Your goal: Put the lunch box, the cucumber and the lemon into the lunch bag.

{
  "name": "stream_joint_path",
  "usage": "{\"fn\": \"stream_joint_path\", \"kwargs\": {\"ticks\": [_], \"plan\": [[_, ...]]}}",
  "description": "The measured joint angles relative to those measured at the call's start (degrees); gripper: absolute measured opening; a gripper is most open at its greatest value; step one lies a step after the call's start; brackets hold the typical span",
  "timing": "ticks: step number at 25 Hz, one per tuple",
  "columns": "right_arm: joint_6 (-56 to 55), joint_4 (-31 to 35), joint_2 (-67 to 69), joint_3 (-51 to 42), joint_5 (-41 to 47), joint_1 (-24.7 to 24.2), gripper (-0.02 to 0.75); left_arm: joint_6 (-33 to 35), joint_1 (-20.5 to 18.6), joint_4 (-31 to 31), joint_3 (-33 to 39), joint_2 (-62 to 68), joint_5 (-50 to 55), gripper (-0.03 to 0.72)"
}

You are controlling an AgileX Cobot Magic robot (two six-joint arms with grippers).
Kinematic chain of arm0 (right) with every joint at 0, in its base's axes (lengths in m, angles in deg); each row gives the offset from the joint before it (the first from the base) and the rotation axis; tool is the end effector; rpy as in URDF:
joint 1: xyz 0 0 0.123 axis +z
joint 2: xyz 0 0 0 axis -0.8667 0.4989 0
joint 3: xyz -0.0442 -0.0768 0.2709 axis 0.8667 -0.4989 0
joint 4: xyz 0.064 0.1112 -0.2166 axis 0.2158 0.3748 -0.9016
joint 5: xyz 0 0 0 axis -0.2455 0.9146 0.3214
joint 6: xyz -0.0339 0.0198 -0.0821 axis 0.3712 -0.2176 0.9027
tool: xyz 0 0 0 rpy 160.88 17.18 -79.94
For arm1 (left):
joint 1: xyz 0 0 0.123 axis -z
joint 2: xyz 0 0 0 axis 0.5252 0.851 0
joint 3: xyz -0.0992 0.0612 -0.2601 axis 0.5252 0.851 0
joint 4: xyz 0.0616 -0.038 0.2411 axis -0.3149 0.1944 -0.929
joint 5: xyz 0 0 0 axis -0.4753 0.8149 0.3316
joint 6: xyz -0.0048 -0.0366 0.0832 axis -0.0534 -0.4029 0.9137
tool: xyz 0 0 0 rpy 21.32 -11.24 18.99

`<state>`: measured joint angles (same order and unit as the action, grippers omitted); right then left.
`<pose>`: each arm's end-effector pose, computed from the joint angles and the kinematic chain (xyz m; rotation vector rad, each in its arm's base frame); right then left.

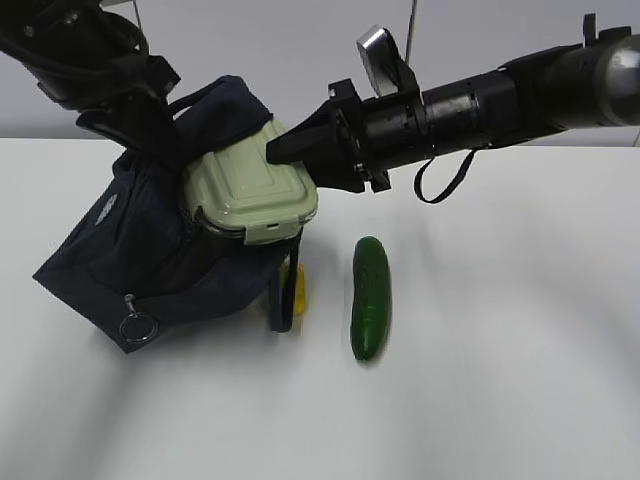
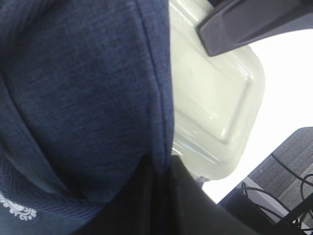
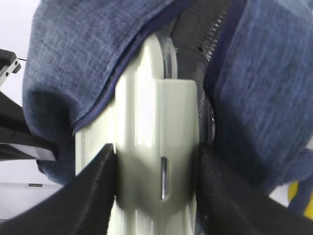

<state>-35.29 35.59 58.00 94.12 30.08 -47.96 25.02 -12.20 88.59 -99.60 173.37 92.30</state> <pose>0.4158 0.1734 0.2164 -0.3657 2.2492 1.6282 0.3315 -0.1550 0.3133 0.7642 2.6897 -0.6099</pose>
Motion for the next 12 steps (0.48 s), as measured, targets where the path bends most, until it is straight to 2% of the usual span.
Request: {"fn": "stream_joint_path", "kwargs": {"ticks": [12], "plan": [[1.27, 0.00, 0.09, 0.18, -4.04, 1.11, 0.357, 0.36, 0.00, 1.46, 0.00, 0.00, 0.10, 0.011]]}}
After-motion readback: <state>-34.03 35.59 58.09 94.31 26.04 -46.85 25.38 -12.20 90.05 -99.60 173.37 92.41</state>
